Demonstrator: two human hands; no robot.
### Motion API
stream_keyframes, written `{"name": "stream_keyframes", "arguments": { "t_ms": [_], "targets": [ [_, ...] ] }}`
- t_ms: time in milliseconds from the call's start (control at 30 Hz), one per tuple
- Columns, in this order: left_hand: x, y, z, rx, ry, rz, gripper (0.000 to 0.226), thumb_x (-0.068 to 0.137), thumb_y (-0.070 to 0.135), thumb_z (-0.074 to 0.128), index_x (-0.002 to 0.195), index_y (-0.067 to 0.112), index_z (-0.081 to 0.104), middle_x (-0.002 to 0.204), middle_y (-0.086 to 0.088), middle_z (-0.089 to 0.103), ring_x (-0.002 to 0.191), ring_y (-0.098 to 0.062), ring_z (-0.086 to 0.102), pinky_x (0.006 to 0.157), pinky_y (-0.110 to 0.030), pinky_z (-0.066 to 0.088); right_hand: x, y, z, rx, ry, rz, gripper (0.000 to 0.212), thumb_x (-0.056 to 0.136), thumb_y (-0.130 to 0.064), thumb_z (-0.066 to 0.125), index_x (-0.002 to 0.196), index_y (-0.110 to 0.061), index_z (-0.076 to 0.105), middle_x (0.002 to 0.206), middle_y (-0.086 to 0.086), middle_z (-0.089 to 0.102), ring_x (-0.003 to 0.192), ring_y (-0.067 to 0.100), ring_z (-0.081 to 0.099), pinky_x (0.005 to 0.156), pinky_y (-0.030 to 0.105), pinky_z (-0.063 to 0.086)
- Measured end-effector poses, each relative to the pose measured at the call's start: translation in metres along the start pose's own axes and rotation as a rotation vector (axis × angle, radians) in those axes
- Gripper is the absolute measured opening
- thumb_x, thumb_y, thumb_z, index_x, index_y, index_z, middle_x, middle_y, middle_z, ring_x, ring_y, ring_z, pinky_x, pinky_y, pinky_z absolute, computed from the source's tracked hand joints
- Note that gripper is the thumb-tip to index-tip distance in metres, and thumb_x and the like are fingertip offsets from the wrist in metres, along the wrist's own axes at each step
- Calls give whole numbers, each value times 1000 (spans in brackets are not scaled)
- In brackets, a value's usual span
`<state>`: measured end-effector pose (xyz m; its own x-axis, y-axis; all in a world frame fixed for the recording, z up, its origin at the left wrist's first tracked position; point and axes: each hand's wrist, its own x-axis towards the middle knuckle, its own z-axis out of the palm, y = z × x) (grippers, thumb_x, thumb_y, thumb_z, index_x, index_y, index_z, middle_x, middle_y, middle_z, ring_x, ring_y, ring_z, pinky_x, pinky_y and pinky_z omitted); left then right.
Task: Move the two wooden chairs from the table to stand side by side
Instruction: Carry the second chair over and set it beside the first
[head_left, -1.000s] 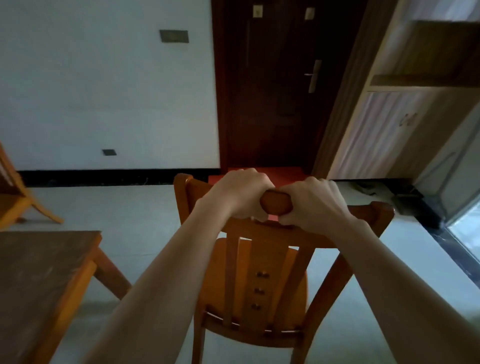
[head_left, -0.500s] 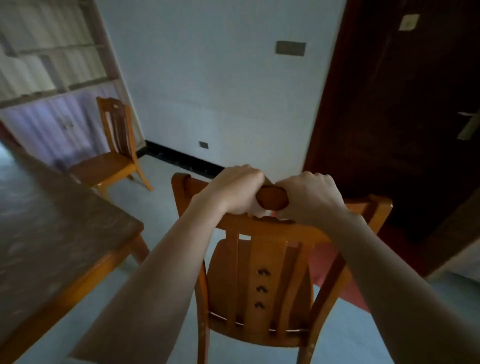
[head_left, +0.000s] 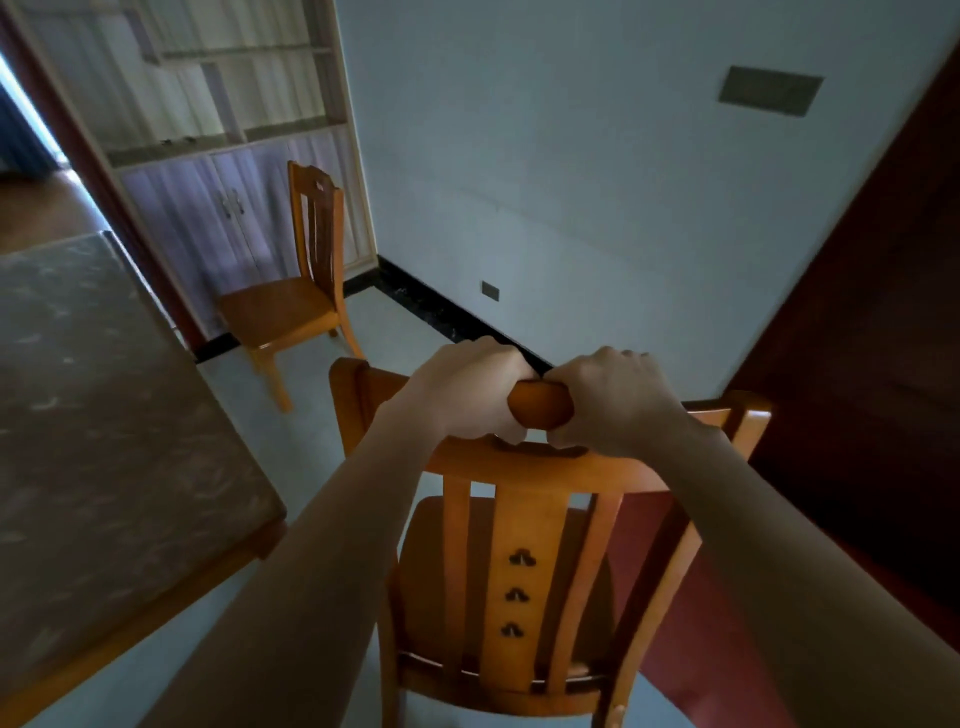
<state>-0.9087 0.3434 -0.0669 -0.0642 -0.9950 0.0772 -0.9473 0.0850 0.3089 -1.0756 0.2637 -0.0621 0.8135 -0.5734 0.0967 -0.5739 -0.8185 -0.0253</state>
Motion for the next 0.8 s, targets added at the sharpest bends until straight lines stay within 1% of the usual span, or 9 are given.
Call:
{"name": "stream_keyframes", "arguments": {
  "t_ms": [200,233,300,367,433,500,600,667,800],
  "targets": [
    [82,-51,-22,43,-21,-82,39,78,34,82,72,42,44,68,25,45,61,0,50,64,-22,36,105,50,3,6,43,-147,35,68,-44,76,100,-34,68,72,-10,55,68,18,54,62,30,34],
    [92,-57,-23,63,-7,-100,34,79,33,82,77,40,49,70,25,42,64,-2,50,64,-22,34,121,58,4,5,52,-178,34,67,-44,76,99,-34,68,68,-11,52,66,18,54,60,28,33],
    [115,-71,-24,126,48,-161,24,80,34,83,97,33,66,71,26,36,70,-9,51,61,-18,26,155,75,7,8,53,-235,31,66,-44,76,95,-34,68,61,-17,42,59,15,50,55,25,26],
    [137,-83,-24,169,97,-238,34,81,34,84,112,25,72,69,26,36,68,-9,53,60,-16,25,188,90,9,25,50,-312,29,66,-43,77,91,-34,68,58,-19,35,51,7,40,52,22,19],
    [158,-97,-28,178,116,-301,39,81,33,85,116,23,73,69,22,42,65,-5,52,62,-18,35,220,102,9,50,66,-393,24,66,-42,78,86,-33,66,56,-19,33,50,3,34,52,20,16],
    [174,-115,-34,171,132,-370,41,80,33,86,118,24,73,77,16,54,71,-9,56,69,-25,43,254,109,8,72,81,-471,24,65,-39,78,78,-36,59,54,-19,30,50,-1,29,53,21,14],
    [196,-152,-42,141,174,-463,44,81,33,86,121,23,72,97,4,73,78,-10,59,74,-27,44,313,112,10,91,89,-564,24,68,-41,80,86,-34,66,56,-21,28,52,-5,25,54,22,14],
    [210,-179,-45,137,199,-508,47,81,33,86,124,22,71,104,2,76,80,-9,59,76,-27,44,351,110,15,86,90,-612,28,69,-42,80,92,-32,69,58,-22,28,52,-5,25,54,21,13],
    [235,-236,-44,122,215,-584,48,82,33,85,127,21,70,106,0,77,84,-14,65,79,-29,48,425,105,34,55,45,-688,31,70,-45,79,97,-32,69,60,-21,30,52,-2,30,54,21,15]
  ]
}}
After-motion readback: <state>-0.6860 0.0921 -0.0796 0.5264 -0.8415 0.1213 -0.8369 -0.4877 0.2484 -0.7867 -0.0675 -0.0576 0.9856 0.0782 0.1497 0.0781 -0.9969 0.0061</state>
